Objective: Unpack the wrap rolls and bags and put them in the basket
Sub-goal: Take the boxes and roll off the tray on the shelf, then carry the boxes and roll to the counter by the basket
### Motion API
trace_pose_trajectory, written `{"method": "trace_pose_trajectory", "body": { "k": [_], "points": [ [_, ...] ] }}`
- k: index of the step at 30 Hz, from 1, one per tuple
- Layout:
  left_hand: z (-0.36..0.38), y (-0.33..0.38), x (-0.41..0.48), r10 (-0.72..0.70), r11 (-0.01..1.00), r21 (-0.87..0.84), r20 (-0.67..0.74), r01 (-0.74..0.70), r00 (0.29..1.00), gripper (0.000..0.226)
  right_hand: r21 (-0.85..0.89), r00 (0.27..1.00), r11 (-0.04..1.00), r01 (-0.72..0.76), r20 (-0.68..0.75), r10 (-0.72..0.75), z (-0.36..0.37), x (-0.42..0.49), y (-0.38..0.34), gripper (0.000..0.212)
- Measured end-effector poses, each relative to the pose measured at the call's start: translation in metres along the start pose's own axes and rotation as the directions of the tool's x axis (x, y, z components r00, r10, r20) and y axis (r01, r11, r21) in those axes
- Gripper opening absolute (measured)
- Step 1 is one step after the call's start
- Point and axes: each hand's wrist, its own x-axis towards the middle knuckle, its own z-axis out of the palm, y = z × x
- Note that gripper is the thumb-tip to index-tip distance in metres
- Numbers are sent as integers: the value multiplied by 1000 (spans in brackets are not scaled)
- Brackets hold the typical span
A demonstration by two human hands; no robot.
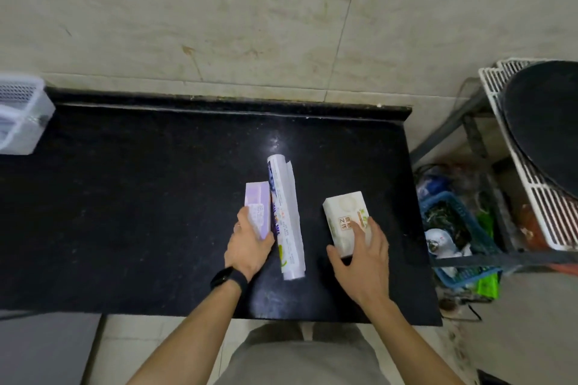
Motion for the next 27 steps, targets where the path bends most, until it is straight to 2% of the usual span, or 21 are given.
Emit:
{"method": "trace_pose_trajectory", "body": {
  "k": [1,3,6,9,11,14,16,18,24,27],
  "points": [
    [-4,-2,-2,-3,1000,-9,-5,3,1000,74,49,998,997,54,-21,-53,0,-2,-10,74],
    [-10,-11,-8,-17,1000,-10,-9,17,1000,75,169,994,981,89,41,-98,5,-2,-31,75],
    [-19,-32,-22,-80,996,-31,-47,79,996,79,270,973,962,-39,227,-25,22,6,-63,98],
    [-27,-53,-37,-165,986,-58,-122,158,979,82,173,894,956,-238,424,145,41,20,-88,124],
    [-32,-63,-51,-224,973,-86,-161,213,961,83,68,845,957,-283,490,215,51,27,-96,129],
    [-39,-77,-71,-286,956,-131,-222,262,932,84,-5,859,977,-213,475,189,63,31,-101,112],
    [-41,-85,-85,-308,947,-172,-258,270,916,84,11,874,986,-164,466,140,69,32,-98,90],
    [-45,-94,-100,-333,938,-206,-299,280,894,86,41,872,987,-157,475,119,73,33,-95,78],
    [-67,-121,-127,-367,924,-279,-449,263,815,86,241,843,952,-187,537,30,69,33,-105,59],
    [-88,-137,-138,-381,913,-341,-515,224,768,88,339,802,936,-96,583,-129,61,16,-139,47]
  ]
}}
